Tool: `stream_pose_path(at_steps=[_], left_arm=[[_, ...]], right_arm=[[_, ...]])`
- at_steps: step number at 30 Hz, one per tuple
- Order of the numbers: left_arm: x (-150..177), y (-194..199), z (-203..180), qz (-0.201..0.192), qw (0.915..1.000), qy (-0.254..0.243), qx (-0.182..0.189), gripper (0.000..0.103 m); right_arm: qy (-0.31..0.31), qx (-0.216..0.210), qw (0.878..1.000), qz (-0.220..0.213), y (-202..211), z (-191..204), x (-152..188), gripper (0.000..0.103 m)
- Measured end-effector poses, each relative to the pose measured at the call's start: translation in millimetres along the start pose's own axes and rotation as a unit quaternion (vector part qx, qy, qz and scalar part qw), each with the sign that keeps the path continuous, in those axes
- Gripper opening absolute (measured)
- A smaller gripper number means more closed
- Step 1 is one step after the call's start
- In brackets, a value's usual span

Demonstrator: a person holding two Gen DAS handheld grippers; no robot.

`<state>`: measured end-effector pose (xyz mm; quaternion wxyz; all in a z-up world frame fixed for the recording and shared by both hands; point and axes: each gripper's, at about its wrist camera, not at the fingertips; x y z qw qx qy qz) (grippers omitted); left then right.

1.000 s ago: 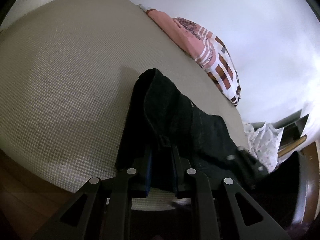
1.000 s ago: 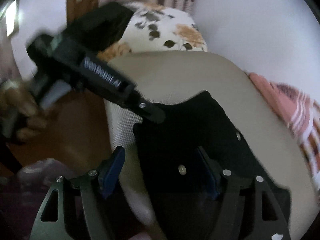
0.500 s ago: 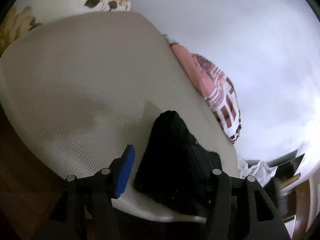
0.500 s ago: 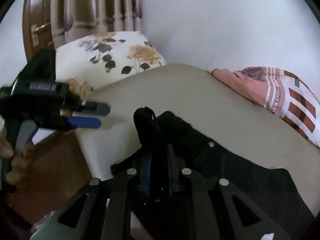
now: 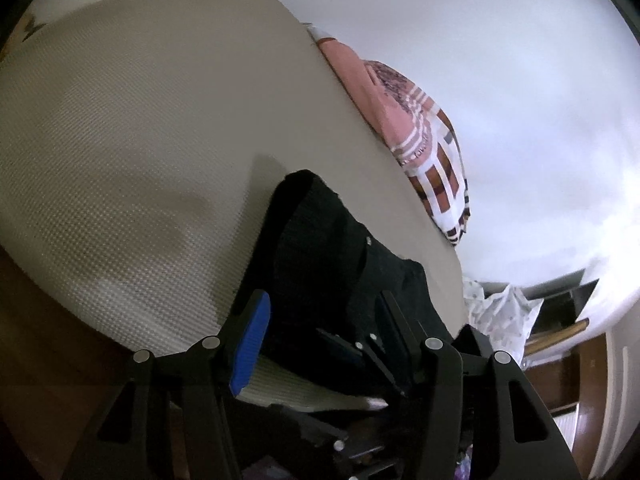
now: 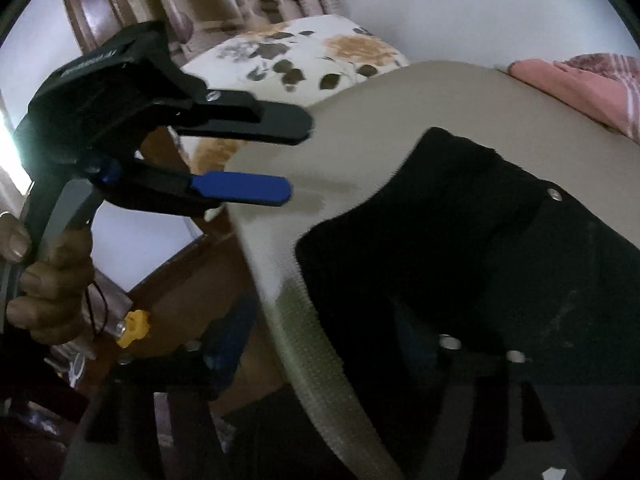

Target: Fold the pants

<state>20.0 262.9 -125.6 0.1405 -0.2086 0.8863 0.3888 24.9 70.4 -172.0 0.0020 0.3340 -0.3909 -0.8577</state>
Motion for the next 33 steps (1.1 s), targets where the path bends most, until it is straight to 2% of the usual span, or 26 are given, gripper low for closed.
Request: stream_pose_path(at_steps=[6, 8, 10, 11, 12, 13, 15, 18, 20, 22, 24, 26, 28, 30, 31, 33], left_arm=[[0, 0, -27, -0.009, 0.9967, -0.041, 0.069, 0.058], [1, -13, -36, 0.009, 0.9941, -0.066, 0.085, 0.061], [5, -30, -38, 0.041, 0.9932, -0.09, 0.062, 0.061], [11, -43, -33, 0.065, 0.9929, -0.091, 0.041, 0.061], [14, -52, -27, 0.078, 0.9923, -0.087, 0.039, 0.062], [17, -56, -22, 0.08, 0.9923, -0.084, 0.045, 0.064], [17, -57, -15, 0.069, 0.993, -0.073, 0.062, 0.063], [16, -56, -14, 0.057, 0.9933, -0.072, 0.07, 0.063], [16, -57, -20, 0.056, 0.9925, -0.091, 0.06, 0.063], [17, -57, -28, 0.056, 0.9918, -0.105, 0.047, 0.063], [15, -50, -46, 0.045, 0.9897, -0.132, 0.031, 0.063], [13, -37, -67, 0.02, 0.9855, -0.167, 0.017, 0.063], [13, -30, -85, 0.002, 0.9816, -0.19, 0.02, 0.066], [15, -30, -106, -0.009, 0.9759, -0.218, 0.006, 0.073], [16, -35, -114, -0.007, 0.9732, -0.23, -0.008, 0.075], [20, -49, -119, 0.003, 0.9718, -0.235, -0.015, 0.075]], right_arm=[[-0.06, -0.064, 0.996, 0.006, 7, -20, -7, 0.074], [-0.074, -0.073, 0.995, 0.001, 9, -26, -8, 0.074], [-0.089, -0.085, 0.992, -0.002, 14, -33, -11, 0.074], [-0.097, -0.09, 0.991, -0.004, 18, -36, -12, 0.074], [-0.103, -0.095, 0.99, -0.006, 25, -40, -12, 0.074], [-0.107, -0.099, 0.989, -0.009, 36, -45, -13, 0.075], [-0.098, -0.088, 0.991, -0.001, 59, -54, -10, 0.074], [-0.131, -0.086, 0.987, -0.043, 127, -90, 3, 0.074], [-0.183, -0.078, 0.976, -0.084, 184, -127, 20, 0.074], [-0.249, -0.055, 0.956, -0.142, 250, -171, 47, 0.074], [-0.316, -0.024, 0.927, -0.203, 314, -213, 87, 0.074], [-0.392, 0.018, 0.881, -0.266, 378, -254, 142, 0.074], [-0.473, 0.043, 0.816, -0.331, 434, -287, 207, 0.076], [-0.524, 0.072, 0.763, -0.373, 473, -305, 265, 0.076], [-0.54, 0.095, 0.742, -0.385, 488, -310, 289, 0.076], [-0.565, 0.108, 0.713, -0.401, 505, -319, 327, 0.076]])
Point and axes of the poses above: each gripper's, at about its wrist camera, not at the fingertips, and y roughly against the way its jaws point, z to its left, x to its underside, and after that the axes turned 14 degrees about -y, right-handed
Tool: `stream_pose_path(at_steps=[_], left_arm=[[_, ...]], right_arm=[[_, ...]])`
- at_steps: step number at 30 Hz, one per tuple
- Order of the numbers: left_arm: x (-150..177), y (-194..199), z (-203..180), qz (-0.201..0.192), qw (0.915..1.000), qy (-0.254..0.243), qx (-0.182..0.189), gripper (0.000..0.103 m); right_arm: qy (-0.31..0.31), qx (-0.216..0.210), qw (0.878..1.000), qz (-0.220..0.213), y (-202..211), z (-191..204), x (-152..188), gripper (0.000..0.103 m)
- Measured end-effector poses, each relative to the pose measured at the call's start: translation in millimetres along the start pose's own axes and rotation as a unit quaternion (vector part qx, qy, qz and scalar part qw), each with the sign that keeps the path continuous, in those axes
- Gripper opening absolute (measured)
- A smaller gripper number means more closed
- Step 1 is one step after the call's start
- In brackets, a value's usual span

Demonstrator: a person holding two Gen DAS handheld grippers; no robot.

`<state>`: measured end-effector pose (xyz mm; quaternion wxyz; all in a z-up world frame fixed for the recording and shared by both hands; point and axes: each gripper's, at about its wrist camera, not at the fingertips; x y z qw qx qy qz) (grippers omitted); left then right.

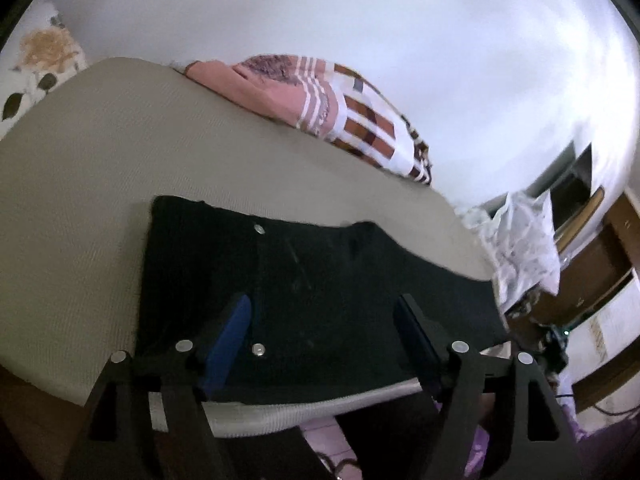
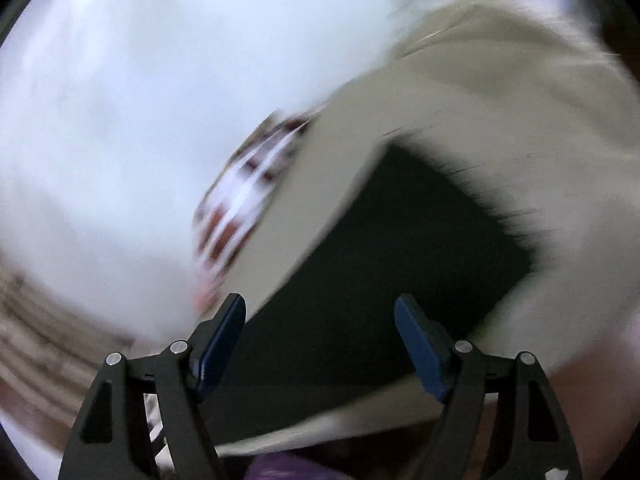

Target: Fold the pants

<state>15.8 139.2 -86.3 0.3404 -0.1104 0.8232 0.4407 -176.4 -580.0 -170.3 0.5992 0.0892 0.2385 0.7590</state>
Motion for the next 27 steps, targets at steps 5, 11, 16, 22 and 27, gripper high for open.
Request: stream_pose_path(at_steps=[5, 11, 16, 22, 27], left_arm=[[12, -32, 10, 0.029, 0.9983, 0.049, 0.01, 0.075], [14, -37, 8, 0.039, 0.9984, 0.04, -0.01, 0.075], [9, -39, -1, 0.04, 0.9983, 0.025, -0.035, 0.075], [7, -54, -18, 0.07, 0.9951, -0.017, -0.068, 0.075], [6, -57, -31, 0.072, 0.9889, -0.057, -0.117, 0.075]], right_arm=[[-0.048, -0.019, 0.998, -0.03, 21, -41, -20, 0.076], [-0.071, -0.025, 0.996, -0.042, 17, -65, -39, 0.076], [-0.065, -0.032, 0.997, -0.026, 7, -60, -34, 0.076], [-0.038, -0.023, 0.999, 0.014, -16, -36, -9, 0.076], [-0.024, 0.012, 1.0, 0.001, -31, -33, -7, 0.063]])
Point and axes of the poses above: each gripper's, at about its wrist camera, not at the fingertips, and y roughly against the way its jaws point, z to its left, x to its underside, and after that the axes turned 14 degrees about -y, right-handed
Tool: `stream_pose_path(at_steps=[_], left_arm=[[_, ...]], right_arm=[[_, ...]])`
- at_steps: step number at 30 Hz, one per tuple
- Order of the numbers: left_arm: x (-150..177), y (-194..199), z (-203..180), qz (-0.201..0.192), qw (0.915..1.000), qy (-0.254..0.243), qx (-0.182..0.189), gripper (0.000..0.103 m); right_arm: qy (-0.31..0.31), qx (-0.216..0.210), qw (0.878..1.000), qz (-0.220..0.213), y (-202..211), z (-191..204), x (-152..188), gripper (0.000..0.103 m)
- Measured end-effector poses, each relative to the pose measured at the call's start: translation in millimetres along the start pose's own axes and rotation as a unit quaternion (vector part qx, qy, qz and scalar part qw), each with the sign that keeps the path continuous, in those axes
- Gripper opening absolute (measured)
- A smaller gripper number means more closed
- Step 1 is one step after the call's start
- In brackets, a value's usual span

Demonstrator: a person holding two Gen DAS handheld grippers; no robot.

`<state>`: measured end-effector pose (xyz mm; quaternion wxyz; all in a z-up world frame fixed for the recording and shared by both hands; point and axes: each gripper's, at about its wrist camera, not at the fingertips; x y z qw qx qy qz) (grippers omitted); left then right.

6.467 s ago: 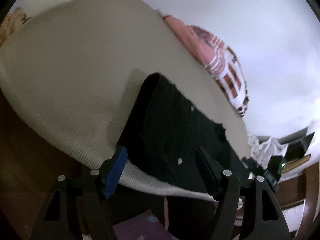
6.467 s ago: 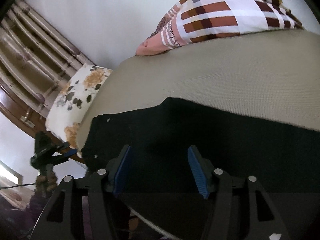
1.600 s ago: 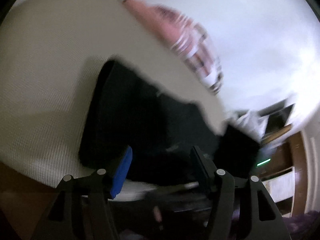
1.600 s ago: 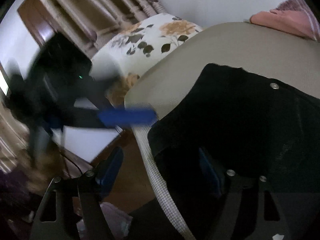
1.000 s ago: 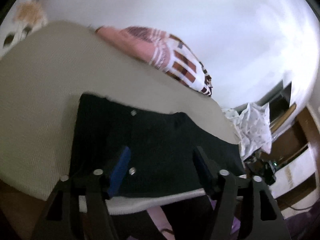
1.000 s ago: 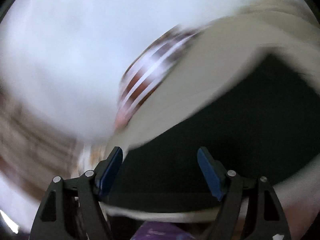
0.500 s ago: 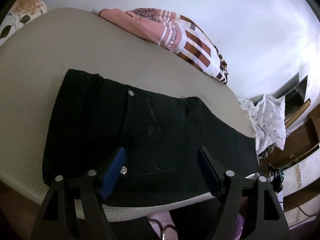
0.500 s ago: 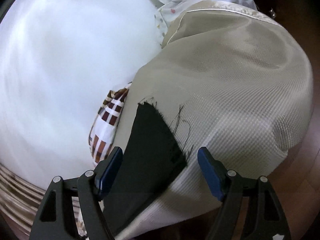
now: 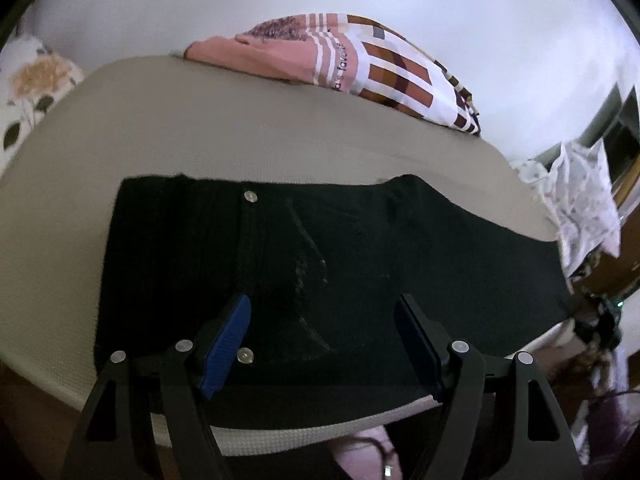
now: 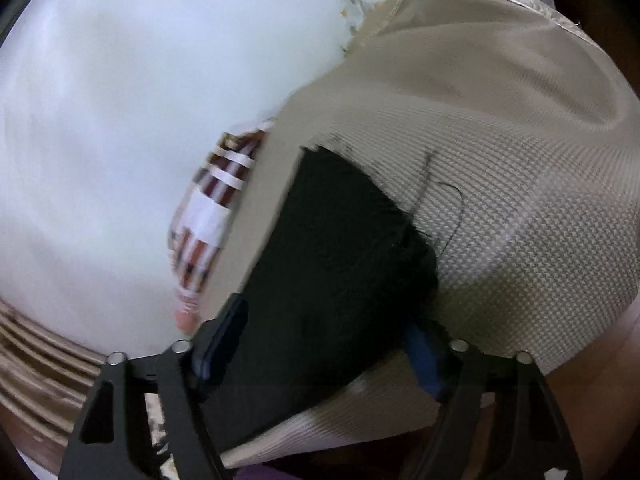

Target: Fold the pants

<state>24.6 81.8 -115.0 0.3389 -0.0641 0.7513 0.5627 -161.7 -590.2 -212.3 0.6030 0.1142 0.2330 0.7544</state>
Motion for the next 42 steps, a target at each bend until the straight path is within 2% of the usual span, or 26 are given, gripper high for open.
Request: stream_pose_path(at_steps=[5, 6, 8, 10, 12, 17, 21, 23, 24, 26, 30, 37, 42], left_arm=[[0, 2, -10, 0.007, 0.9924, -0.046, -0.114, 0.075], [1, 2, -11, 0.008, 0.991, -0.051, -0.123, 0.075], [2, -1, -11, 0.012, 0.9902, -0.057, -0.127, 0.075], [3, -5, -10, 0.02, 0.99, -0.057, -0.128, 0.075], [4, -7, -10, 0.026, 0.9894, -0.06, -0.13, 0.075], [2, -4, -12, 0.02, 0.9869, -0.068, -0.145, 0.075], [2, -3, -10, 0.021, 0.986, -0.067, -0.151, 0.075], [2, -4, -10, 0.025, 0.9852, -0.068, -0.155, 0.075], [2, -5, -11, 0.027, 0.9844, -0.07, -0.159, 0.075], [2, -7, -12, 0.031, 0.9833, -0.074, -0.163, 0.075], [2, -8, -14, 0.034, 0.9808, -0.082, -0.174, 0.076], [2, -11, -14, 0.043, 0.9792, -0.085, -0.179, 0.078], [1, -9, -10, 0.04, 0.9812, -0.073, -0.174, 0.079]], right_arm=[[-0.018, -0.001, 1.0, 0.008, -7, 1, -7, 0.061], [-0.011, 0.009, 1.0, 0.008, -8, 4, -6, 0.061], [0.007, 0.042, 0.999, 0.001, -10, 11, -4, 0.053], [0.019, 0.079, 0.997, -0.001, -14, 14, -2, 0.027], [0.017, 0.098, 0.995, -0.005, -16, 13, -2, 0.018], [0.024, 0.101, 0.995, -0.005, -16, 19, -1, 0.017], [0.005, 0.096, 0.995, 0.001, -17, 18, -5, 0.024], [0.007, 0.102, 0.995, -0.001, -19, 20, -5, 0.024], [0.011, 0.108, 0.994, -0.002, -21, 22, -5, 0.023], [0.022, 0.127, 0.992, -0.001, -25, 27, -4, 0.015], [0.036, 0.13, 0.991, -0.005, -26, 36, 0, 0.012], [0.066, 0.092, 0.994, 0.003, -30, 78, 17, 0.012], [0.102, 0.055, 0.993, 0.037, -50, 122, 51, 0.012]])
Point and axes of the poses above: each gripper's, at about its wrist camera, not at the fingertips, and y roughly against the way its jaws point, z to its left, x to its underside, and after that the axes turned 14 degrees about -y, right-handed
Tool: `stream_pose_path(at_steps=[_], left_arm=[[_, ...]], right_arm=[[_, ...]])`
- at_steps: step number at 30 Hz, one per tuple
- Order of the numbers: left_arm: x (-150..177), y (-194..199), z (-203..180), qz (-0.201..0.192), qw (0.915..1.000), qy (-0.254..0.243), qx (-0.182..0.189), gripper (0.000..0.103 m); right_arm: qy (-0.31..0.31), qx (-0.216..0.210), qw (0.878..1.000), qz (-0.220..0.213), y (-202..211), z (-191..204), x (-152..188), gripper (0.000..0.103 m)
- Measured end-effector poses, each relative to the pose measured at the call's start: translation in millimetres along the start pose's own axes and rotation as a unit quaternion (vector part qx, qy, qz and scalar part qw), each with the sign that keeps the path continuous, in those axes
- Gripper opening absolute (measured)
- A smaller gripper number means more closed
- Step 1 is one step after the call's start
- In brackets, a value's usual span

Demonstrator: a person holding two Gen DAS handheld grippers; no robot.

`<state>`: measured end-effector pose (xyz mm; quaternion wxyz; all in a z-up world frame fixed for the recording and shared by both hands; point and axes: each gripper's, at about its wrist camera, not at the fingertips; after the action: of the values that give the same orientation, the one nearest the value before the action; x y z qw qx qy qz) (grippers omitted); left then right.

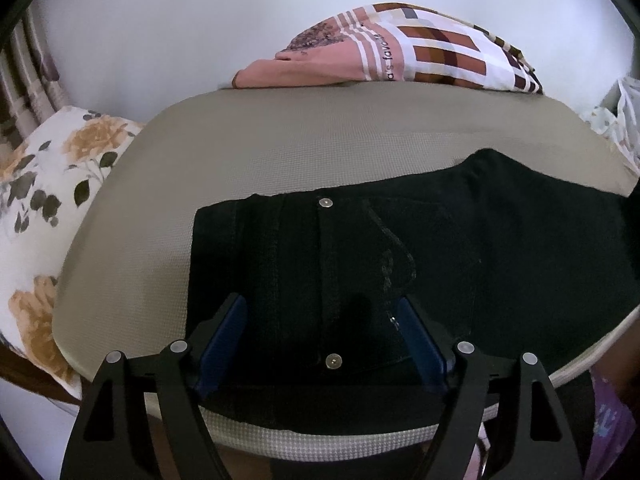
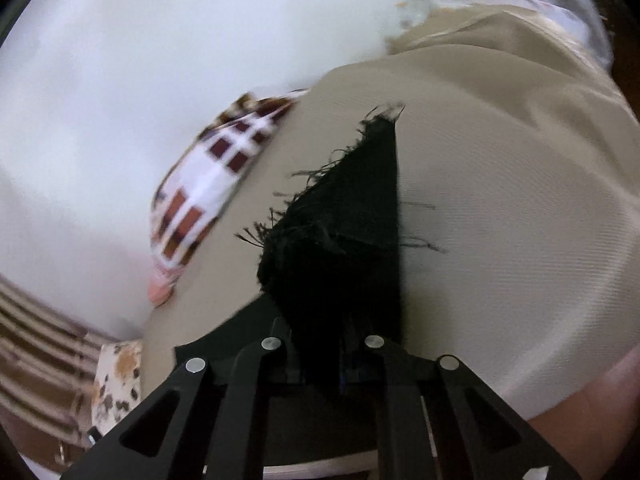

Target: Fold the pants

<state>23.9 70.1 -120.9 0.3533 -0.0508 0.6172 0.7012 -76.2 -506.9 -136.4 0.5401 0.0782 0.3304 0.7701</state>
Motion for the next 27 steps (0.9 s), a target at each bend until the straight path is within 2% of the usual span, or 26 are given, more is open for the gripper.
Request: stream_pose_path(at_steps=[8, 13, 19, 27], left_arm=[[4, -5, 7, 0.011, 0.9995, 0.021, 0.023, 0.079], [5, -7, 7, 0.016, 0.9992, 0.023, 0.029, 0.079], [7, -12, 7, 0.024, 0.9984, 0.026, 0.043, 0.079], [8, -16, 3, 0.029, 0.9979, 0.022, 0.055, 0.079]], right_arm=[[0.055, -0.063, 0.992, 0.09, -62, 84, 66, 0.012], [0.094, -0.073, 0.98, 0.159, -111, 118, 122, 0.011], [0.107, -0.072, 0.966, 0.225, -151, 127, 182, 0.012], [0.162, -0.05, 0.951, 0.257, -166, 132, 230, 0.012]])
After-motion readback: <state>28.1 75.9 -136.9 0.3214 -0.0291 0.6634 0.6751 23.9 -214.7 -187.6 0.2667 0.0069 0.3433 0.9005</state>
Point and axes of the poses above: each gripper's, at about its wrist camera, not at the fingertips, and y roughly against the way its jaws point, z to its left, x to its underside, and after that the axes turned 14 degrees about -y, right-handed
